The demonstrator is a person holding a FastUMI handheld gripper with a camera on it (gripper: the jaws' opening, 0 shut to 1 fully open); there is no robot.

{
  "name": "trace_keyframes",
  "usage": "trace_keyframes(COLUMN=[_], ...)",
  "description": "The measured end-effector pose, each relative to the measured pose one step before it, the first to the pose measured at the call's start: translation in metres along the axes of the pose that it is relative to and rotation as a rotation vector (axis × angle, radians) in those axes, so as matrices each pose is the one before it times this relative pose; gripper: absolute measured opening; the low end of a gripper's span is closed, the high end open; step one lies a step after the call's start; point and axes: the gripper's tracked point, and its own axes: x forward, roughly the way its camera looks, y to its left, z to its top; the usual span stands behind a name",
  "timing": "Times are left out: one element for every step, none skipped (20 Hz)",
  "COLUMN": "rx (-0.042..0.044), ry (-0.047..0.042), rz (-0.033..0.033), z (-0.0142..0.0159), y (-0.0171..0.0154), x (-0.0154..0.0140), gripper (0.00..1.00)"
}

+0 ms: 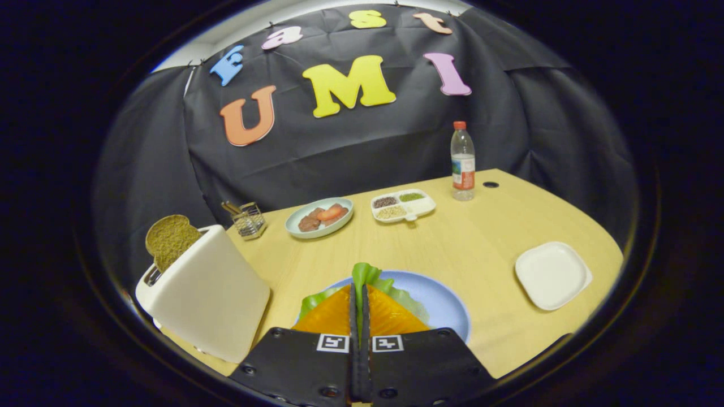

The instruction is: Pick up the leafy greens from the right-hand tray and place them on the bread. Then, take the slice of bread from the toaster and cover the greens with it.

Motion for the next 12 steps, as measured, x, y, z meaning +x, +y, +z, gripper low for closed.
trace_keyframes(rx=[0.00324,-0.00195,0.00237,0.00301,0.00510,0.00069,-0.00029,-0.00432,-0.00875,-0.00918,-0.01557,-0.01659], ry=[0.00453,-0.00265,-0.00596,-0.00079,-0.00648,-0.00343,-0.00763,-0.01190,-0.02188,-0.02742,-0.02846,-0.02943], rz=[-0.00287,-0.00616,0.00506,-0.00167,0.01064,-0.00563,0.00445,0.00433,0.00148,0.00004,0.00078,-0.00011], z=[-0.00397,-0.00159,-0.00173,-0.00087,-0.00156,0.00057,0.00202,0.00346,0.00443,0.00668,0.00696,0.00857], y=[0.00293,0.00184,0.00361,0.00167,0.00273,0.00058,0.00115,0.00138,0.00077,0.00003,0.00044,0.00077], x=[0.00271,0.00204,0.00231,0.00117,0.00232,-0.00118,-0.00089,-0.00185,-0.00376,-0.00522,-0.00674,-0.00734], gripper=[0.00,0.00,0.01,0.04,0.07,0.07,0.14,0.16,0.28,0.38,0.47,0.57])
